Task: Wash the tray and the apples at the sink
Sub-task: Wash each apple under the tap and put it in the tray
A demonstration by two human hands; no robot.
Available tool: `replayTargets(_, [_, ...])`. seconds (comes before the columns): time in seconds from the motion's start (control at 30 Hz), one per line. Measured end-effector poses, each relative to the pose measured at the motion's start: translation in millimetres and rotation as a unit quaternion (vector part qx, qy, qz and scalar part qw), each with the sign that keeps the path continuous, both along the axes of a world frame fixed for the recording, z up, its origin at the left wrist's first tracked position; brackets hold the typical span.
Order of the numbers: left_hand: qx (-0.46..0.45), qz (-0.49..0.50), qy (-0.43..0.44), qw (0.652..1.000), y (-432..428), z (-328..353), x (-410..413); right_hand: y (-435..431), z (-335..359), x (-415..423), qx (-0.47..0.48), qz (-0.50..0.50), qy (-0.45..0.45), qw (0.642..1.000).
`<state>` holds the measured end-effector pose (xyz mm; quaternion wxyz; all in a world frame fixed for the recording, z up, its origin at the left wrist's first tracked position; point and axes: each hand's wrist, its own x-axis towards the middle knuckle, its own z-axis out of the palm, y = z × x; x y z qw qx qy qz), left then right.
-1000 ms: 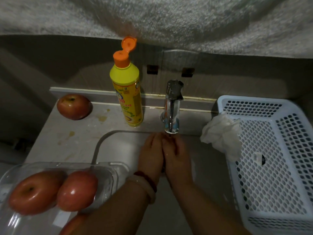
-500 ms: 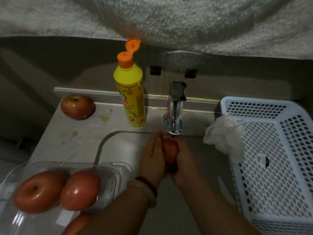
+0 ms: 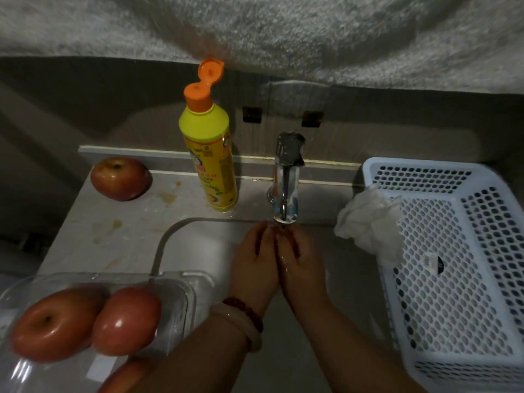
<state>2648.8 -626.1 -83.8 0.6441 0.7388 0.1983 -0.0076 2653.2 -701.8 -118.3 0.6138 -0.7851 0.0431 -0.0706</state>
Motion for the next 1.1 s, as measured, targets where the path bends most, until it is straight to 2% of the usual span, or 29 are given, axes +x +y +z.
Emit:
replayTargets(0.03, [-0.013,0.001,-0.005,1.0,0,-1,-1,4,3,1,0.113,-0.029,0.094,0.989])
replayTargets(0.07, [-0.024,0.006,-0.006,1.0,1,-4,-1,8,4,2,0.227,-0.049,0.187,0.954])
replayTargets(0.1, [-0.033,0.016,0.0,0.999,2,-6,1,12,3,3,0.307,-0.066,0.253,0.915])
replayTargets(0.13, [-0.041,0.03,0.007,0.999,4,-7,4,15,2,3,0.332,-0.071,0.289,0.895])
replayTargets(0.17, [-0.053,0.043,0.024,0.997,5,-9,6,17,1,2,0.31,-0.066,0.289,0.903])
replayTargets(0.2, [-0.072,0.05,0.042,0.995,6,-9,9,18,0,2,0.25,-0.06,0.258,0.931])
replayTargets(0.27, [-0.103,0.054,0.073,0.991,6,-10,14,14,-3,-3,0.081,-0.019,0.102,0.991])
replayTargets(0.3, [-0.11,0.056,0.081,0.989,6,-11,15,10,-10,-4,-0.005,0.022,0.015,1.0])
replayTargets(0.37, [-0.11,0.03,0.095,0.989,3,-17,12,0,-21,-4,-0.144,0.099,-0.092,0.98])
replayTargets(0.4, [-0.15,0.041,0.109,0.982,3,-17,11,-4,-23,-3,-0.182,0.116,-0.115,0.97])
replayTargets(0.43, [-0.145,0.037,0.093,0.984,3,-19,8,-6,-22,-2,-0.185,0.118,-0.125,0.968])
replayTargets(0.5, [-0.087,0.033,0.045,0.995,-2,-11,4,-4,-13,-2,-0.129,0.059,-0.104,0.984])
replayTargets(0.53, [-0.04,0.014,0.022,0.999,-5,-7,2,-1,-7,-1,-0.064,0.005,-0.063,0.996])
replayTargets(0.57, [-0.05,0.006,0.003,0.999,-7,-3,0,2,-4,2,0.021,-0.043,0.012,0.999])
replayTargets(0.63, [-0.064,-0.01,-0.004,0.998,-8,-1,-2,4,3,9,0.188,-0.086,0.197,0.958])
replayTargets(0.67, [-0.081,0.001,0.008,0.997,-7,-4,-2,6,7,10,0.232,-0.09,0.256,0.934])
replayTargets(0.7, [-0.102,0.024,0.021,0.994,-5,-6,0,8,11,10,0.23,-0.086,0.272,0.93])
replayTargets(0.77, [-0.13,0.053,0.043,0.989,-4,-10,3,8,13,5,0.127,-0.072,0.199,0.969])
replayTargets(0.83, [-0.089,0.037,0.039,0.995,-4,-9,6,6,12,-4,-0.016,-0.033,0.028,0.999])
replayTargets(0.9, [-0.032,0.009,0.02,0.999,-4,-7,7,-2,-5,-7,-0.117,0.044,-0.11,0.986])
replayTargets(1.0, [0.034,-0.042,0.006,0.999,-5,-7,4,-10,-16,-5,-0.137,0.104,-0.153,0.973])
replayTargets(1.1, [0.03,-0.046,-0.026,0.998,-6,-11,2,-6,-7,-4,-0.102,0.029,-0.12,0.987])
